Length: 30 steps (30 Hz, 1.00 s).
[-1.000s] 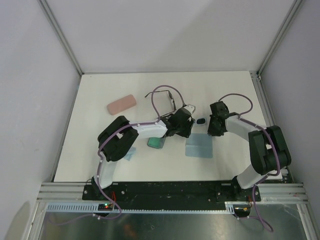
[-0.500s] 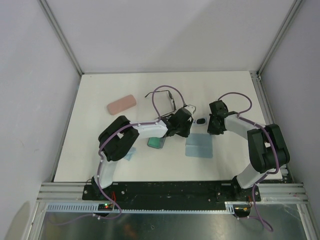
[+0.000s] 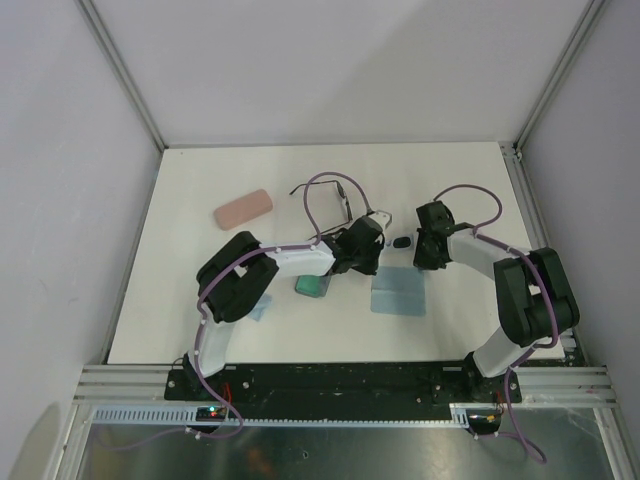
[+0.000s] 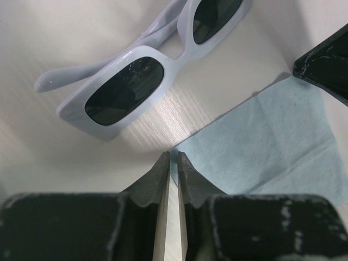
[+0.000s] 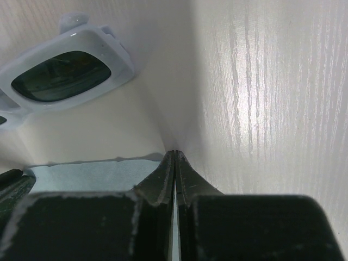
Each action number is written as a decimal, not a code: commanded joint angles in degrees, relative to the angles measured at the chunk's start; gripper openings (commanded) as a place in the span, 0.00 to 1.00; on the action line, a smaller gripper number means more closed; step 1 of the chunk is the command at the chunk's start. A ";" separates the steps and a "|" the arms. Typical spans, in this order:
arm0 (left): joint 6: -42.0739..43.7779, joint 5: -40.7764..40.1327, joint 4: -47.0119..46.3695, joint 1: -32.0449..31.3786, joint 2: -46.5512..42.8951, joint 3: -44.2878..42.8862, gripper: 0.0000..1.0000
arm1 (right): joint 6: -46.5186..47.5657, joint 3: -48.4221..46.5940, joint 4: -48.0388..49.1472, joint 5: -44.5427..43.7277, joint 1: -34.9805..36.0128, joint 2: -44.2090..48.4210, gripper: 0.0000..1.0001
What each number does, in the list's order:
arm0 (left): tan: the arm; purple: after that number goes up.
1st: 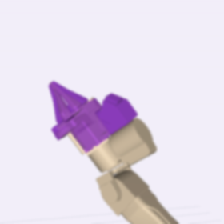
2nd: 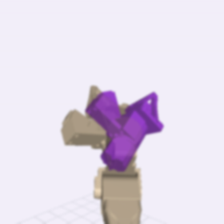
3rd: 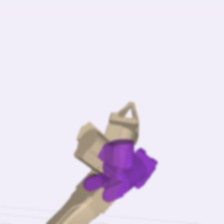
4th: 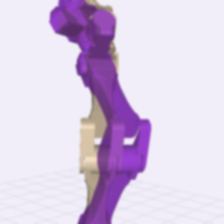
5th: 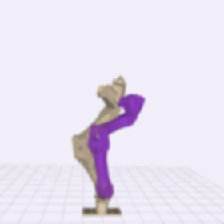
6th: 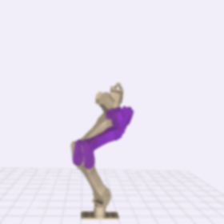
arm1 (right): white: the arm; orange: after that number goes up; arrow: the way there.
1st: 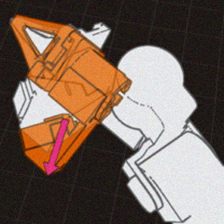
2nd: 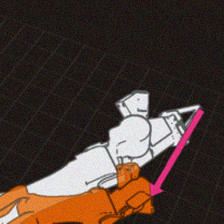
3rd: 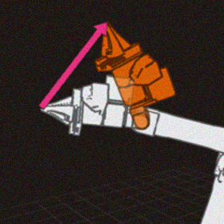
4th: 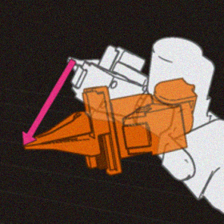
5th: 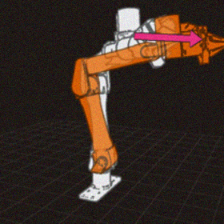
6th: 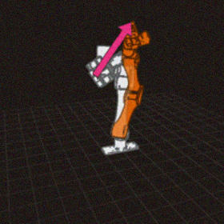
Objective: Organize the sunglasses
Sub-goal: Pick up the corner of the glasses cleaning cloth from the center of the board.
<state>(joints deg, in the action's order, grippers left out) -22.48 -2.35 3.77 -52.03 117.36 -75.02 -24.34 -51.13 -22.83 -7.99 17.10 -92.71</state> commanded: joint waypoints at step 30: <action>2.40 -1.25 0.81 -0.53 -5.13 0.36 0.00 | 0.94 -1.30 -3.19 4.97 -3.12 7.38 0.07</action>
<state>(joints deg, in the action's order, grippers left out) -21.71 -2.44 4.49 -52.18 116.36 -74.67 -24.29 -51.13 -25.10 -3.16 14.35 -87.53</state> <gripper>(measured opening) 0.005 0.009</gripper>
